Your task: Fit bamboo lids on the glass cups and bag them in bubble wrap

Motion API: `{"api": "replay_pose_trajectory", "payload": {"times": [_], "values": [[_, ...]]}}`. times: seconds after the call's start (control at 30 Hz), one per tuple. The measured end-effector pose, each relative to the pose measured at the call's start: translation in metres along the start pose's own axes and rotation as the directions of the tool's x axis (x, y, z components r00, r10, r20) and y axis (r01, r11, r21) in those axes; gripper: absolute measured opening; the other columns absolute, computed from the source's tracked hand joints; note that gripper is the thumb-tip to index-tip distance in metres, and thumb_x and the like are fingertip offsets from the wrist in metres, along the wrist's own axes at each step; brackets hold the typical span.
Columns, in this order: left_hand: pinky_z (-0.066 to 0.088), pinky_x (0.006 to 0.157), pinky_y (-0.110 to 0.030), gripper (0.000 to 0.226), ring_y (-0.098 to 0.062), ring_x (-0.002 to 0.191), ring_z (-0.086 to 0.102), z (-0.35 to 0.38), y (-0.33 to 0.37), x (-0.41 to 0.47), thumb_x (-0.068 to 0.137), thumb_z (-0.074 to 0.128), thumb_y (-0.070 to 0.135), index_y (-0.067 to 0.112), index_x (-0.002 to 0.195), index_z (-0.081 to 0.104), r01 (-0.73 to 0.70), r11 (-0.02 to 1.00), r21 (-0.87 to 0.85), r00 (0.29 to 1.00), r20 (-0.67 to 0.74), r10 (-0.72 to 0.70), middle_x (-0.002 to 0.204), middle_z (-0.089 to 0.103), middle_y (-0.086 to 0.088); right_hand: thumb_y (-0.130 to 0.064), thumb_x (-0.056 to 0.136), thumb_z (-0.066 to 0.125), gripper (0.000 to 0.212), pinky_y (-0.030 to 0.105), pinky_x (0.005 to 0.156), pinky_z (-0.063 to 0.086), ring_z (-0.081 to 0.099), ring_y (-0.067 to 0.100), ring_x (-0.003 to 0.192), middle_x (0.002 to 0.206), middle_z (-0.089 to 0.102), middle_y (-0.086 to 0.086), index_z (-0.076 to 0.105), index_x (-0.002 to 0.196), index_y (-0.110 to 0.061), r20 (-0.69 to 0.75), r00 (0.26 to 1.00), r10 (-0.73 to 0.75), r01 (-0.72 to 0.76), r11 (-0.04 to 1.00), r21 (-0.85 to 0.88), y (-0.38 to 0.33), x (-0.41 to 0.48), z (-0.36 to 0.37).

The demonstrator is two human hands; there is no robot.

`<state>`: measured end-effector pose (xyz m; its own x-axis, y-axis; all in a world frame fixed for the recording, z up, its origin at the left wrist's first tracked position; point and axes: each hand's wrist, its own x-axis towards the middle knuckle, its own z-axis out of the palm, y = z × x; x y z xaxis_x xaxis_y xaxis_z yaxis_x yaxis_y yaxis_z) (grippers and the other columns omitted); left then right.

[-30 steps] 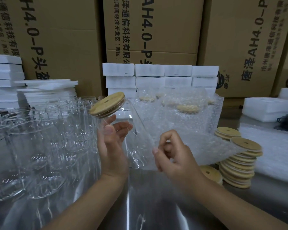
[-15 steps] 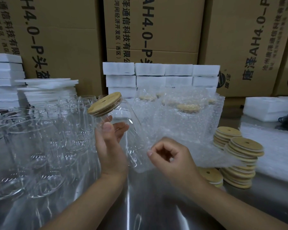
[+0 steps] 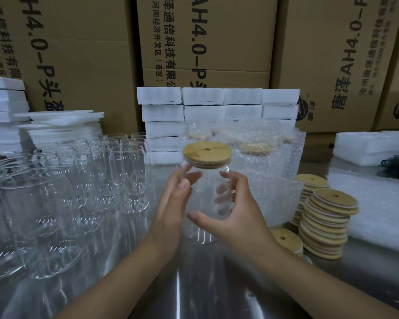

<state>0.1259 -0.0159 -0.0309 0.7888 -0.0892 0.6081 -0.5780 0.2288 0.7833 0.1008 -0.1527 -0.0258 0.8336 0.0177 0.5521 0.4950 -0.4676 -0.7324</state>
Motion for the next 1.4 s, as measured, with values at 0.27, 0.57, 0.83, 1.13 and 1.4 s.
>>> {"api": "replay_pose_trajectory", "payload": {"times": [0.27,0.57,0.83,1.13,1.4], "values": [[0.046,0.085,-0.023,0.037,0.011,0.097,0.062,0.001,-0.004,0.004,0.075,0.055,0.057,0.044,0.110,0.062,0.190,0.981,0.034,0.965,-0.191,-0.181,0.113,0.066,0.012,-0.062,0.045,0.079,0.093,0.031,0.076,0.059,0.064,-0.002,0.091,0.102,0.054,-0.023,0.025,0.119,-0.054,-0.179,0.984,0.011,0.039,0.961,0.274,-0.006,0.008,-0.006],[0.053,0.060,-0.028,0.049,-0.022,0.075,0.063,0.005,-0.003,0.006,0.093,0.046,0.048,0.007,0.108,0.069,0.564,0.818,-0.113,0.810,-0.119,-0.575,0.084,0.070,-0.012,-0.061,0.047,0.077,0.083,0.011,0.069,0.051,0.060,-0.006,0.094,0.109,0.049,-0.016,0.036,0.117,-0.044,-0.271,0.962,0.008,0.082,0.944,0.320,-0.007,0.011,-0.013],[0.046,0.047,-0.022,0.035,-0.011,0.047,0.056,0.006,0.006,0.004,0.094,0.046,0.044,0.013,0.089,0.062,0.670,0.730,-0.137,0.736,-0.006,-0.677,0.058,0.056,-0.001,-0.068,0.049,0.072,0.081,0.015,0.076,0.052,0.056,-0.005,0.099,0.117,0.047,-0.010,0.037,0.118,-0.044,-0.283,0.958,0.045,0.040,0.957,0.286,-0.006,0.012,-0.015],[0.048,0.049,-0.022,0.021,-0.013,0.056,0.060,0.006,0.002,0.003,0.097,0.049,0.018,0.007,0.086,0.063,0.660,0.740,-0.128,0.747,0.004,-0.665,0.067,0.064,-0.005,-0.045,0.060,0.073,0.069,0.005,0.065,0.045,0.056,-0.002,0.097,0.117,0.051,-0.014,0.043,0.119,-0.027,-0.339,0.940,0.026,0.086,0.947,0.309,-0.009,0.013,-0.020],[0.054,0.061,-0.027,0.022,-0.016,0.077,0.069,0.008,0.003,-0.005,0.085,0.060,-0.004,0.013,0.097,0.052,0.596,0.800,-0.071,0.802,0.100,-0.588,0.092,0.073,-0.010,-0.051,0.060,0.073,0.073,0.021,0.079,0.052,0.058,-0.007,0.091,0.112,0.055,-0.015,0.043,0.121,-0.026,-0.376,0.919,0.115,0.047,0.917,0.396,-0.004,0.019,-0.022]]}}
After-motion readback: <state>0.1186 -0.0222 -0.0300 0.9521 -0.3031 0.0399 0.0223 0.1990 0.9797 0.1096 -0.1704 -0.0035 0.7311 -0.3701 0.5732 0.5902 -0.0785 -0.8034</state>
